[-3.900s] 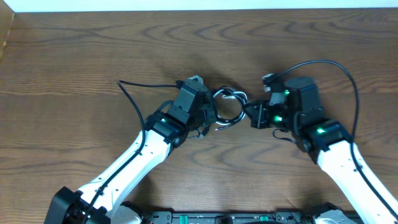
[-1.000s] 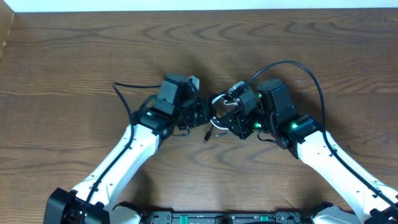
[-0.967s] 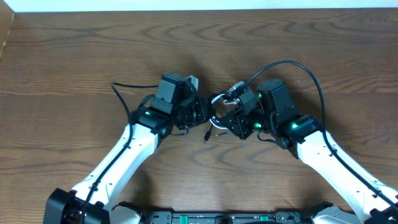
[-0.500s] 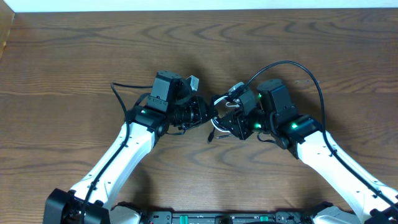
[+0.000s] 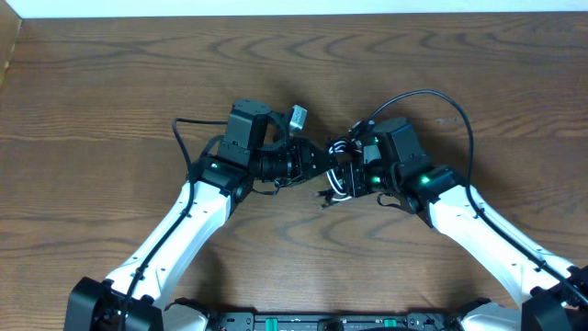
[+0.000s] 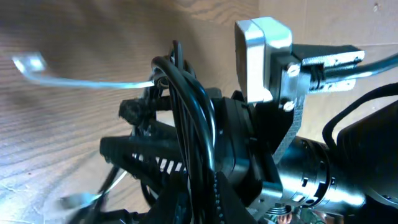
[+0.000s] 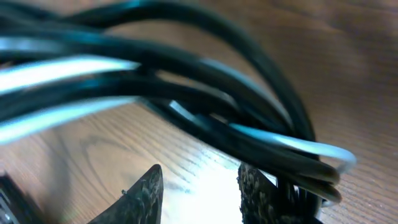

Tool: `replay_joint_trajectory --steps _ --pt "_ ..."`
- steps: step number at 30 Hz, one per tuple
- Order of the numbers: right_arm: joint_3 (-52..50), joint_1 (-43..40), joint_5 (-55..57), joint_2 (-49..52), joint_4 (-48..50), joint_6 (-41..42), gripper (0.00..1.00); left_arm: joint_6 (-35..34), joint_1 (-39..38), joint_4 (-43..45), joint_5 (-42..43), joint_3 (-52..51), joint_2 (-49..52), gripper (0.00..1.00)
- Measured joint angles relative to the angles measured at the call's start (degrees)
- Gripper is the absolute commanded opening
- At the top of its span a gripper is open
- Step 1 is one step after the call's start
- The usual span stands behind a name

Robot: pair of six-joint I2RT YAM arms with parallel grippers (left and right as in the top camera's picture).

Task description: Untangle cables

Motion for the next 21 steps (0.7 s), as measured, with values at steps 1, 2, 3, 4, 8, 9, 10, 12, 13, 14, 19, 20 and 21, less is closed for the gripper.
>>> replay_joint_trajectory --steps 1,2,3,4,8,9,10,12,13,14,19,20,21 --pt "0.0 -0.2 0.0 0.0 0.2 0.7 0.38 -0.1 0.0 0.2 0.0 0.0 0.0 0.07" --pt "0.1 -0.6 0.0 0.0 0.2 1.6 0.38 -0.2 0.0 0.3 0.0 0.0 0.0 0.08" --pt "0.1 -1.4 -0.2 -0.2 0.2 2.8 0.38 -0.3 0.0 0.5 0.0 0.0 0.0 0.07" --pt "0.2 -2.1 -0.5 -0.4 0.2 3.7 0.39 -0.4 0.0 0.6 0.0 0.0 0.0 0.07" --pt "0.3 -5.2 -3.2 -2.2 0.9 5.3 0.40 -0.8 0.2 1.2 0.2 0.0 0.0 0.07" --pt "0.3 -5.9 -4.0 -2.8 0.9 5.3 0.41 -0.8 0.3 1.2 0.2 0.0 0.0 0.07" --pt "0.3 -6.7 -4.8 -3.7 1.0 5.3 0.42 -0.8 0.4 1.2 0.2 0.0 0.0 0.07" --pt "0.3 -8.1 -5.6 -5.5 0.7 5.1 0.43 -0.2 0.8 1.2 0.1 0.0 0.0 0.08" --pt "0.3 -9.0 -5.5 -6.6 0.3 5.0 0.43 0.2 0.9 1.1 0.2 0.0 0.0 0.07" --pt "0.3 -9.7 -5.4 -7.7 -0.3 5.0 0.43 0.8 1.1 1.1 0.1 0.0 0.0 0.07" --pt "0.3 -10.6 -5.2 -12.9 -2.7 4.7 0.45 3.5 1.2 1.1 -0.1 0.0 0.0 0.07" --pt "0.3 -10.7 -5.2 -13.4 -3.1 4.6 0.45 3.9 1.2 1.1 -0.1 0.0 0.0 0.07" --pt "0.3 -10.7 -5.2 -13.6 -3.4 4.6 0.45 4.6 1.2 1.1 -0.1 0.0 0.0 0.07"
